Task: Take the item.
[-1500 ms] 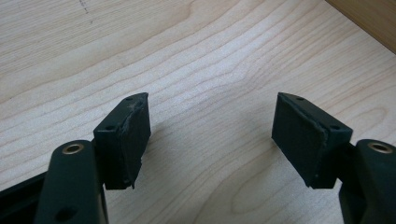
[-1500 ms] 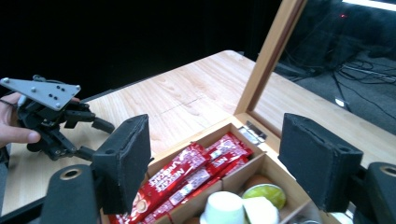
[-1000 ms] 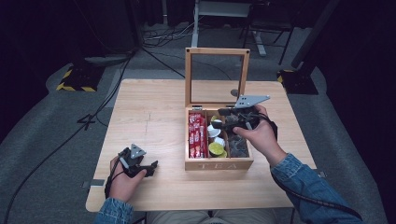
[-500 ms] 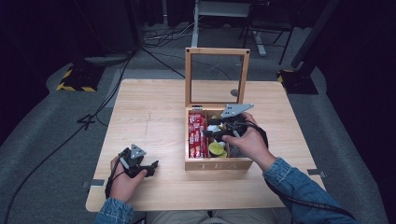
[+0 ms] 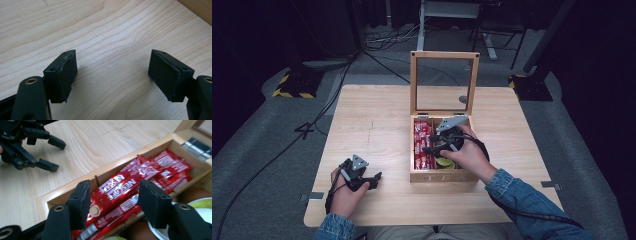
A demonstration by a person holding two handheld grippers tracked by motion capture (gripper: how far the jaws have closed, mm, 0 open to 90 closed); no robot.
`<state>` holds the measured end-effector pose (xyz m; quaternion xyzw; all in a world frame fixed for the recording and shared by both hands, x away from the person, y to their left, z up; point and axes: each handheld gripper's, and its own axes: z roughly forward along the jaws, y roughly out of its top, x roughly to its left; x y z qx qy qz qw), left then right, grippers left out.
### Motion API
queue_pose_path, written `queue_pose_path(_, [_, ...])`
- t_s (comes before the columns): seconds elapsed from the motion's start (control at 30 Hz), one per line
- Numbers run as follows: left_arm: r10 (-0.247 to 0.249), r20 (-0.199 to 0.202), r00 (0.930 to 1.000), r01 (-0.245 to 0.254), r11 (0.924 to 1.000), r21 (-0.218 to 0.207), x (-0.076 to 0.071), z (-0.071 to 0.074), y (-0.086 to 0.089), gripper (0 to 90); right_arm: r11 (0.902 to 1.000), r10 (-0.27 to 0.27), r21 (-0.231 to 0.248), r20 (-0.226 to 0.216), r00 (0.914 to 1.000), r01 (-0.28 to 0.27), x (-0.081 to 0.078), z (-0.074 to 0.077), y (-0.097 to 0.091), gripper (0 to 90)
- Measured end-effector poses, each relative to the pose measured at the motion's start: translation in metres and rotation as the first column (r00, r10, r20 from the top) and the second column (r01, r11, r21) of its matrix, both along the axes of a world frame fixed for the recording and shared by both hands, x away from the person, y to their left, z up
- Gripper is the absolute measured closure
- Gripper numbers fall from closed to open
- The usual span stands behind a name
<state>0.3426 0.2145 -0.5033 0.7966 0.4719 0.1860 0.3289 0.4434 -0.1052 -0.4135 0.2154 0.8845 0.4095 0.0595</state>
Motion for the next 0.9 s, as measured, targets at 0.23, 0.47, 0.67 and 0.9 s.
queue_pose_path(0.23, [0.005,0.002,1.0000,-0.005,1.0000,-0.006,-0.001,0.000,-0.001,23.7,0.9988,0.012,-0.047,-0.025,0.9996,-0.013,-0.002,-0.006,0.012,48.7])
queue_pose_path(0.47, [0.000,-0.002,1.0000,0.000,1.0000,-0.002,0.000,0.000,-0.001,23.4,0.9914,-0.060,-0.118,-0.022,0.9979,0.057,-0.003,-0.010,0.022,47.3])
queue_pose_path(0.67, [0.000,-0.002,1.0000,0.000,1.0000,-0.002,0.000,0.000,-0.001,23.4,0.9791,-0.102,-0.178,-0.014,0.9947,0.098,-0.003,-0.014,0.029,43.4])
queue_pose_path(0.9, [0.000,-0.002,1.0000,0.000,1.0000,-0.002,0.000,0.000,-0.001,23.4,0.9769,-0.105,-0.189,-0.020,0.9943,0.099,-0.004,-0.018,0.033,40.3])
